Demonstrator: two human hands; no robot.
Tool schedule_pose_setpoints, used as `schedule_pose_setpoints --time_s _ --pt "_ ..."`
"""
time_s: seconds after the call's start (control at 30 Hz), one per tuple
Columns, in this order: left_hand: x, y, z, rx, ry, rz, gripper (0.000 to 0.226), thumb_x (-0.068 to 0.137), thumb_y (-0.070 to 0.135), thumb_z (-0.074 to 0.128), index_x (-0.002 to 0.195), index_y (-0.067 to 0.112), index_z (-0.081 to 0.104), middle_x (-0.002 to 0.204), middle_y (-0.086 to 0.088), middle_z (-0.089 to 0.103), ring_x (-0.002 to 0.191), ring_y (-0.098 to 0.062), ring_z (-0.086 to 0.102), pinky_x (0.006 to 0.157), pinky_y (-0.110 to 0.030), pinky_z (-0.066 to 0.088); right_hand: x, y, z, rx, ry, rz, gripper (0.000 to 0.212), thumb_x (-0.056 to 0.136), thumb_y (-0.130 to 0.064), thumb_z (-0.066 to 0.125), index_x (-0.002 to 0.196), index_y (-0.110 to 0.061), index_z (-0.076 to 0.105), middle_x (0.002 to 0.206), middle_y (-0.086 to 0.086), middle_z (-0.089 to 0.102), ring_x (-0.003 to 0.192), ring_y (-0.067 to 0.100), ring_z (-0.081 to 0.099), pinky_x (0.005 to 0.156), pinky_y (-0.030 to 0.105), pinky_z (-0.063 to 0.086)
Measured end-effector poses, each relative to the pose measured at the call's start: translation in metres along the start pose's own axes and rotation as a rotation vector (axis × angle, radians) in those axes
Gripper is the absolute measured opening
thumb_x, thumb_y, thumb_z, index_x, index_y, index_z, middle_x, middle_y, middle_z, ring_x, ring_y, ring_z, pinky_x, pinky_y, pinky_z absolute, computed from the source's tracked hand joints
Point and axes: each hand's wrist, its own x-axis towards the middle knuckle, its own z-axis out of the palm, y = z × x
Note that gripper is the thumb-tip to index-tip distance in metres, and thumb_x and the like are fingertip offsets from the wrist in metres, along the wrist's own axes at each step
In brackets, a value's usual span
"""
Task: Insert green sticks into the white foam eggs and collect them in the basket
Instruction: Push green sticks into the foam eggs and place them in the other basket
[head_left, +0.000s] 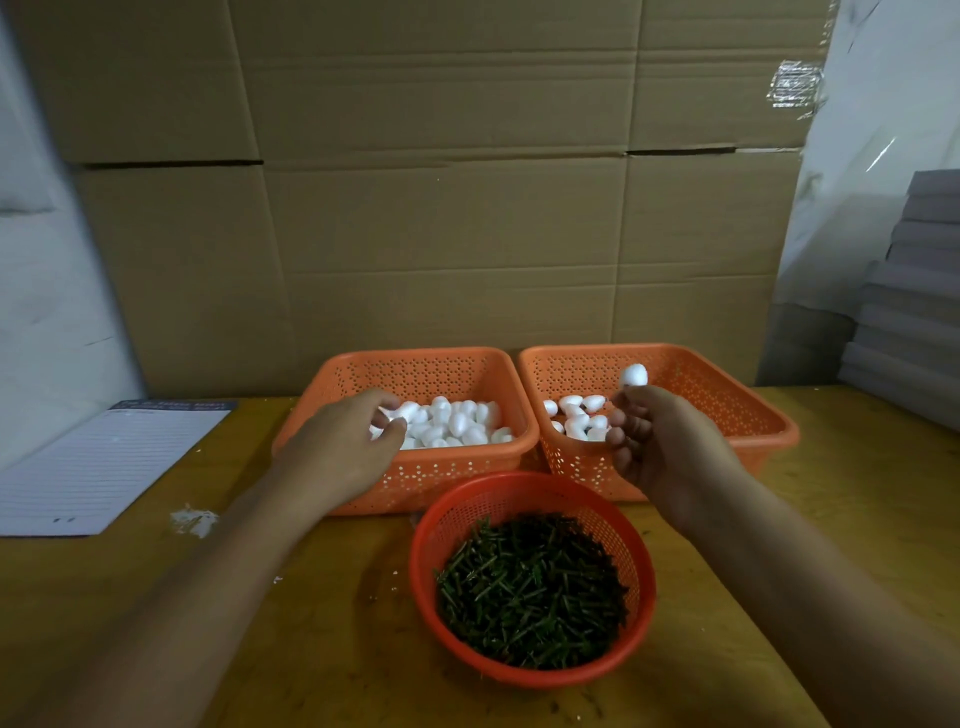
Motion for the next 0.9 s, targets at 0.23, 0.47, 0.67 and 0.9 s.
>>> schedule_pose_setpoints --time_s 0.23,0.47,0.67,0.9 --pt "-0.003 0.005 -0.004 0.087 -0.093 -0.021 0.027 0.100 0.045 0.045 0.107 0.033 0.068 0.111 0.013 0.069 0.098 -0.015 0.063 0.090 -0.041 0.053 0.006 -0.001 -0.004 0.044 0.013 -0.012 0.019 0.096 -0.016 0.045 0.103 -0.009 0.061 0.061 -0.002 0.057 0.049 0.009 0.053 0.044 0.021 0.042" --pt "0.000 0.004 -0.004 0.075 -0.115 -0.028 0.019 0.099 0.040 0.048 0.098 0.039 0.067 0.108 0.016 0.068 0.096 -0.013 0.063 0.088 -0.042 0.054 -0.020 0.001 0.013 -0.566 -0.448 -0.081 0.014 0.096 -0.013 0.060 0.107 -0.013 0.069 0.086 0.004 0.075 0.067 0.011 0.067 0.055 0.021 0.052" --pt "0.009 0.007 -0.005 0.062 -0.158 -0.047 0.019 0.096 0.029 0.052 0.088 0.035 0.068 0.095 0.021 0.065 0.088 -0.007 0.062 0.083 -0.039 0.054 -0.036 0.020 0.023 -1.504 -0.909 -0.358 0.039 0.093 -0.046 0.064 0.130 -0.036 0.063 0.127 -0.017 0.063 0.105 -0.002 0.057 0.079 0.009 0.043" --pt "0.039 0.022 -0.005 0.077 -0.293 -0.092 0.025 0.088 0.032 0.071 0.111 0.026 0.069 0.105 0.007 0.063 0.095 -0.013 0.061 0.079 -0.027 0.047 -0.039 0.026 0.023 -1.630 -0.975 -0.395 0.047 0.091 -0.047 0.066 0.136 -0.036 0.058 0.139 -0.015 0.055 0.124 0.007 0.050 0.087 0.019 0.036"
